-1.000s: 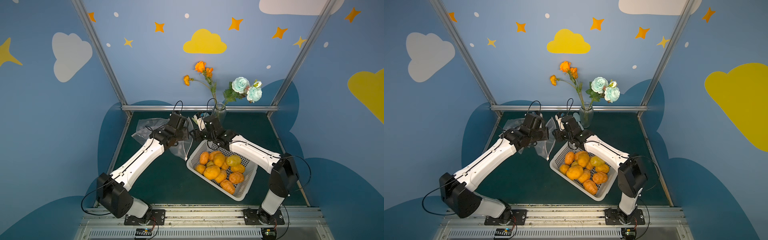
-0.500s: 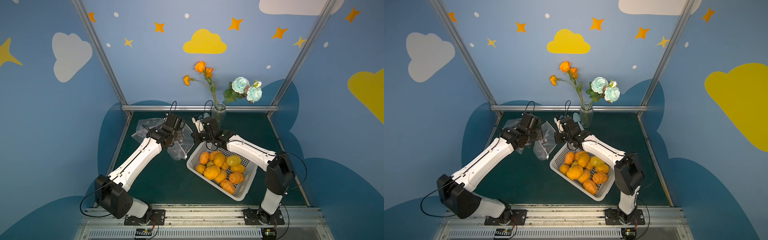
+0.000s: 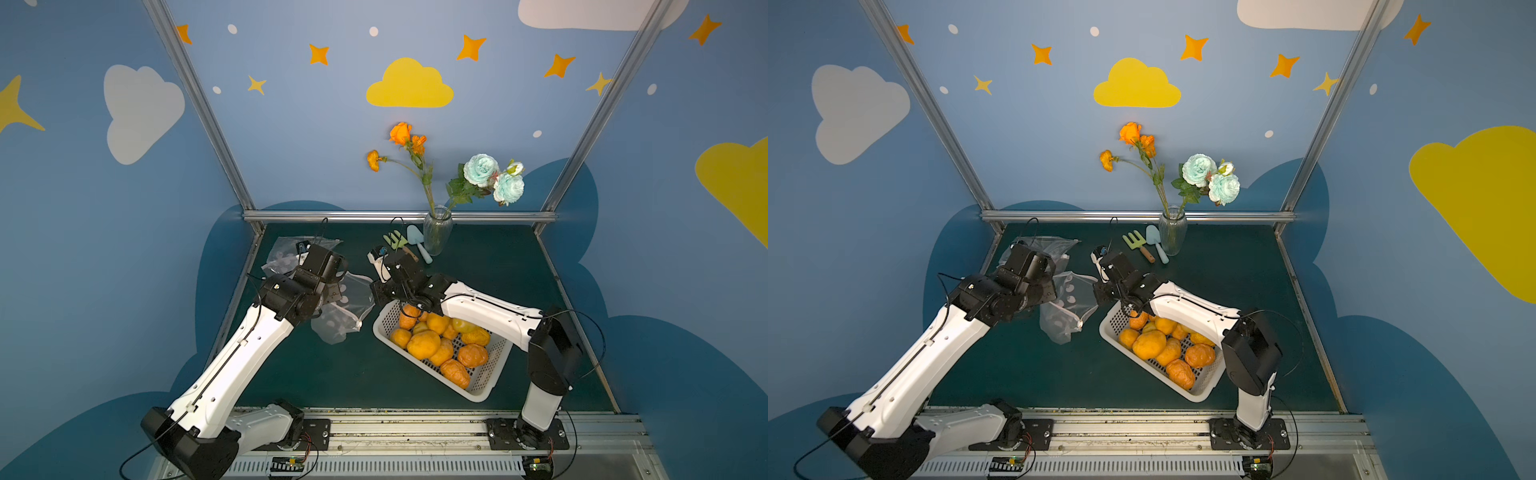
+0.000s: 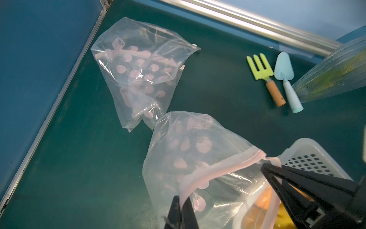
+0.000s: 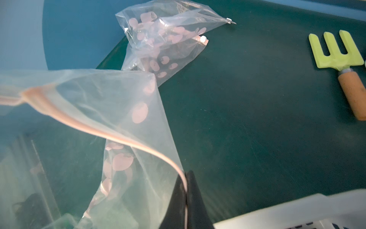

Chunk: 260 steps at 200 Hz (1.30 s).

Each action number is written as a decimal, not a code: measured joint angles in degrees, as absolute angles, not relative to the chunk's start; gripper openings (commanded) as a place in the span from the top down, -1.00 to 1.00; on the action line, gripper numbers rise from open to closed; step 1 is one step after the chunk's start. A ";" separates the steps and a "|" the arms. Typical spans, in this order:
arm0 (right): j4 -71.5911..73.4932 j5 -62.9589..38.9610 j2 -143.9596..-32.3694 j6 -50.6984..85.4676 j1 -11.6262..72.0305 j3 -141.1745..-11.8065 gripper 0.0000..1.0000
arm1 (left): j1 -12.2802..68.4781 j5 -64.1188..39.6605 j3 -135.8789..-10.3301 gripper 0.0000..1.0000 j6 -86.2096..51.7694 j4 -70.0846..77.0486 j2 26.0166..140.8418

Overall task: Put the potatoes into a zipper bag and zip it
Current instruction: Open the zipper of the food storage bag.

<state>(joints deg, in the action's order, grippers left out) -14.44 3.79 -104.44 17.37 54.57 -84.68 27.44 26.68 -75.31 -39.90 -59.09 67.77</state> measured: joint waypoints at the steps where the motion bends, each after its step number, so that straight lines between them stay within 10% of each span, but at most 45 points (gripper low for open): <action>1: -14.50 3.99 -104.53 17.41 54.68 -84.71 1.00 | 27.44 26.65 -75.13 0.93 -39.90 -59.07 67.72; 122: -18.00 9.56 -110.45 17.21 55.59 -87.33 1.00 | 27.81 23.59 -63.55 0.93 -39.03 -49.47 63.40; 208: -10.15 2.96 -106.13 14.72 55.61 -81.30 -0.52 | 29.34 26.59 -63.64 0.93 -37.52 -47.27 67.18; 260: -9.19 2.46 -96.20 15.25 55.61 -76.14 -0.74 | 30.79 26.94 -66.11 0.94 -37.43 -48.49 72.42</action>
<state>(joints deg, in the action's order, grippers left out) -9.19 2.46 -96.20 15.25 55.61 -76.14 30.79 26.94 -66.11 -37.43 -48.49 72.42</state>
